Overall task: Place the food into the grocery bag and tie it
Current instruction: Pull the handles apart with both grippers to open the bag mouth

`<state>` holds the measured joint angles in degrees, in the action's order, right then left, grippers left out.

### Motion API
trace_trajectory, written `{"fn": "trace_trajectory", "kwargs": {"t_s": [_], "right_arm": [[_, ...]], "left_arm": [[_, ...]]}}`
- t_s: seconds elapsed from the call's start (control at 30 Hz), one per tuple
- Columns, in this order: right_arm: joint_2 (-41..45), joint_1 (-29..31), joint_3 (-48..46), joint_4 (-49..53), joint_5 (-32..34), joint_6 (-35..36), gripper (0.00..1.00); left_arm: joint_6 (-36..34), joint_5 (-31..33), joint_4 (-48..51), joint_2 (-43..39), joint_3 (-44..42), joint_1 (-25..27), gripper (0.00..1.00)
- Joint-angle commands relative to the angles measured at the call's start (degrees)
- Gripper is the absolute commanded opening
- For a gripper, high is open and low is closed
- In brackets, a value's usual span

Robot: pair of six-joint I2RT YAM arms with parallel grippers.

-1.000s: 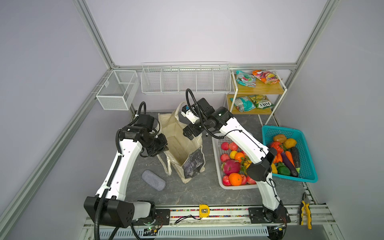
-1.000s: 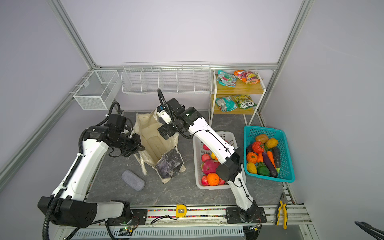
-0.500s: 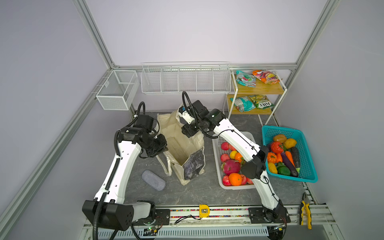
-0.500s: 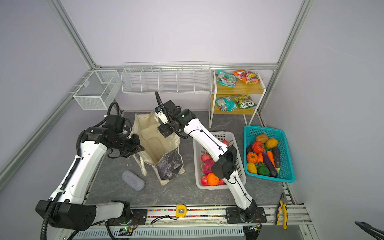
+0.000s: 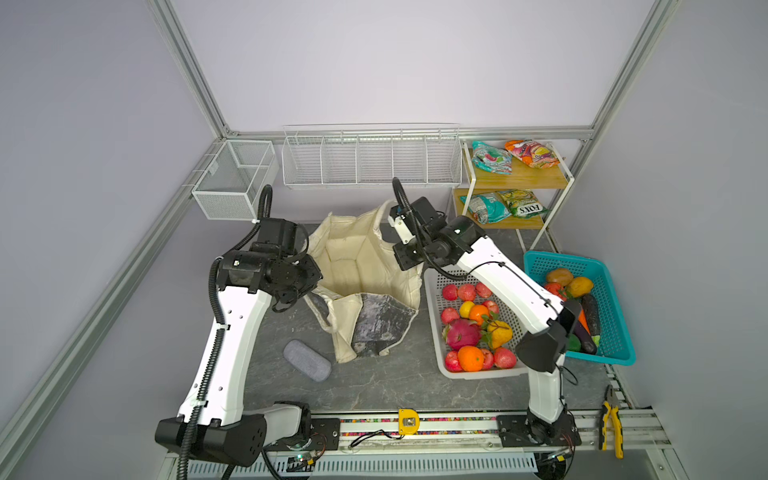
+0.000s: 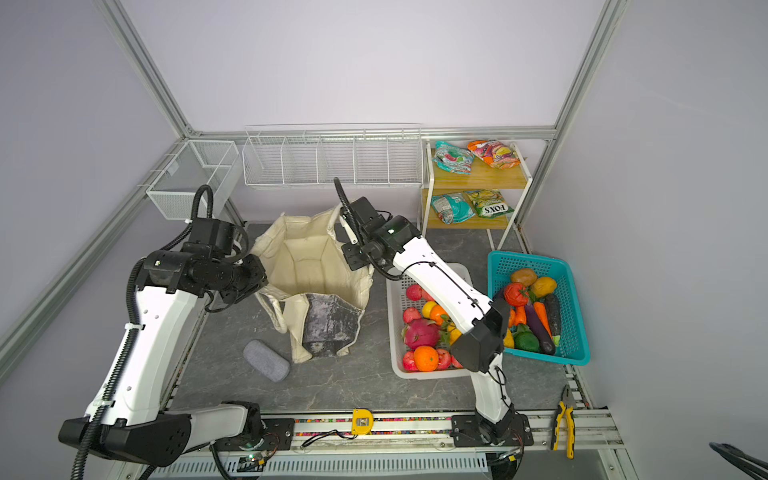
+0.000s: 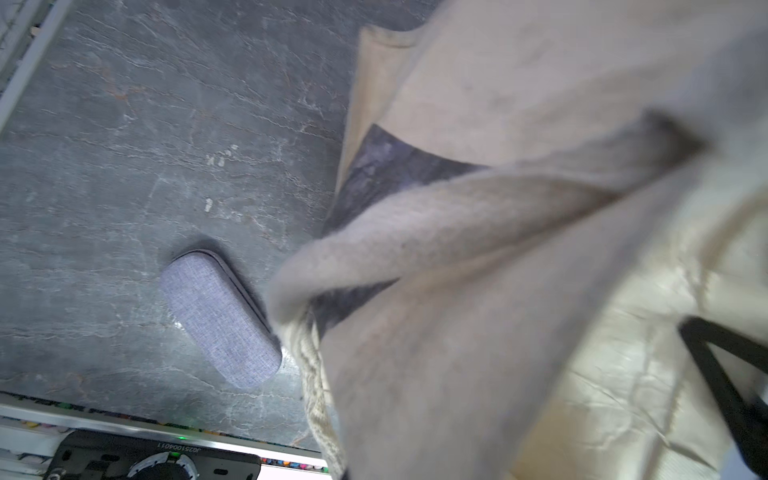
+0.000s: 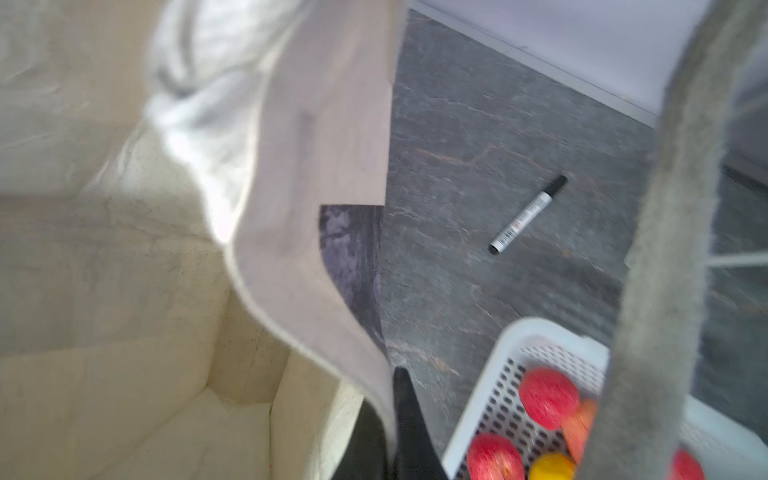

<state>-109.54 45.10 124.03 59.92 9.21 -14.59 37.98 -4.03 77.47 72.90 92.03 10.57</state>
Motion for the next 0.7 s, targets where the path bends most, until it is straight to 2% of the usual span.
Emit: {"fn": "trace_trajectory", "kwargs": {"t_s": [0.0, 0.1, 0.27, 0.43, 0.53, 0.67], "right_arm": [[6.65, -1.28, -6.03, -2.66, 6.30, -7.28, 0.07], [9.03, -1.83, -8.50, -1.75, 8.81, -9.36, 0.07], [10.89, -2.42, -10.47, 1.86, 12.31, -12.13, 0.07], [11.65, -2.41, -13.05, 1.44, 8.56, -12.92, 0.07], [11.03, -1.80, -13.20, 2.23, 5.77, -13.05, 0.07], [10.66, -0.42, -14.21, 3.00, 5.44, -12.92, 0.07]], "left_arm": [[0.90, 5.95, 0.03, -0.57, 0.04, -0.02, 0.00], [0.27, 5.63, 0.05, 0.17, -1.07, -0.02, 0.00], [0.34, 8.70, 1.45, 0.67, -1.53, -0.19, 0.00], [-2.13, 1.76, -1.09, 2.06, -2.54, 0.29, 0.00], [-3.15, -0.32, -1.27, 2.14, -3.35, 1.29, 0.00], [-3.60, -2.09, -1.02, 0.90, -6.55, 1.30, 0.00]]}}
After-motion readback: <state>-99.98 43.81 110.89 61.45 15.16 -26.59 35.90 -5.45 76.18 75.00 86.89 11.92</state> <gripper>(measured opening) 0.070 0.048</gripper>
